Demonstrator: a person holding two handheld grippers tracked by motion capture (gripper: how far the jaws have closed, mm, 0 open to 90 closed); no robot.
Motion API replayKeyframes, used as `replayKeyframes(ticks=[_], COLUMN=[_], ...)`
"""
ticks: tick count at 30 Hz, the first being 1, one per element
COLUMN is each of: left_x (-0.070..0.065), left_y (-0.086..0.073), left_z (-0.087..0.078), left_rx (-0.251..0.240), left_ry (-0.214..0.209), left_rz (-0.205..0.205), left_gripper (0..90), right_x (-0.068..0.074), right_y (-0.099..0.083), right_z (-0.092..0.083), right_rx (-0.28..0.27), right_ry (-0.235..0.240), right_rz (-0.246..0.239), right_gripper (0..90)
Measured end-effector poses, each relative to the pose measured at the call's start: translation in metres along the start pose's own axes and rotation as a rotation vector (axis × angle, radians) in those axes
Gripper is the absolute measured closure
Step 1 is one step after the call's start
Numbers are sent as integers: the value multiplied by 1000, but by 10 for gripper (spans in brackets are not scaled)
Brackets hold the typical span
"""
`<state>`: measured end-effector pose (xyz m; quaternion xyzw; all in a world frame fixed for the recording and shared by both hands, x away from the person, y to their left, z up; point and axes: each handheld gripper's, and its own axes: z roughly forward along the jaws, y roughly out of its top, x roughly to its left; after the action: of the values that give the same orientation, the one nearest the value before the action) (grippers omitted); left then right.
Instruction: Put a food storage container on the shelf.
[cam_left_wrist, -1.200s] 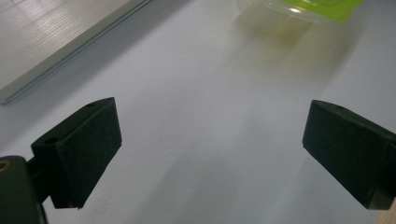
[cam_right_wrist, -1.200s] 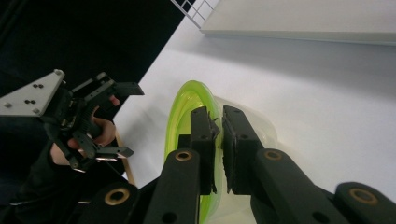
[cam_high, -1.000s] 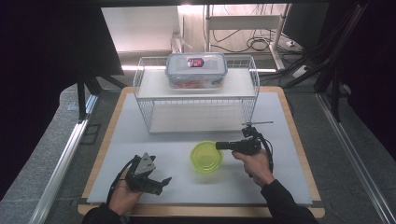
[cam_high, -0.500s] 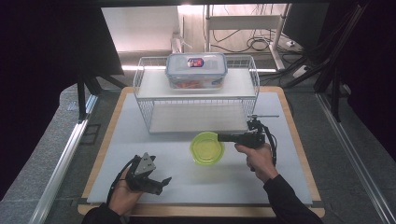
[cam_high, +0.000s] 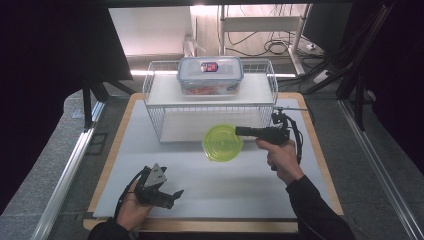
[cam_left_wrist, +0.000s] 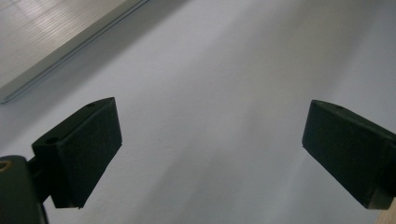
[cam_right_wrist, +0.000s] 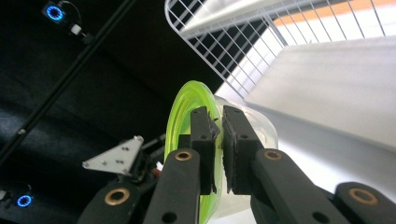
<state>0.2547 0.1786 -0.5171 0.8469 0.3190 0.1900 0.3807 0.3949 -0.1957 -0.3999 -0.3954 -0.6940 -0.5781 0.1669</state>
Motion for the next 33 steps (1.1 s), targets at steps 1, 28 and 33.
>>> replayKeyframes(ticks=[1,28,33], left_x=[0,1,1], left_y=[0,0,0], left_z=[0,-1,-1], left_rx=[3,-9,-8], left_ry=[-1,-5,-9], left_rz=[1,-4,-7], left_gripper=[45,45,45], right_x=[1,42,46], right_y=[3,92,110], right_z=[-1,-13,-11], right_rx=[-4,-104,-125], right_ry=[4,32,22], right_rz=[-1,6,5], right_gripper=[842,842,842])
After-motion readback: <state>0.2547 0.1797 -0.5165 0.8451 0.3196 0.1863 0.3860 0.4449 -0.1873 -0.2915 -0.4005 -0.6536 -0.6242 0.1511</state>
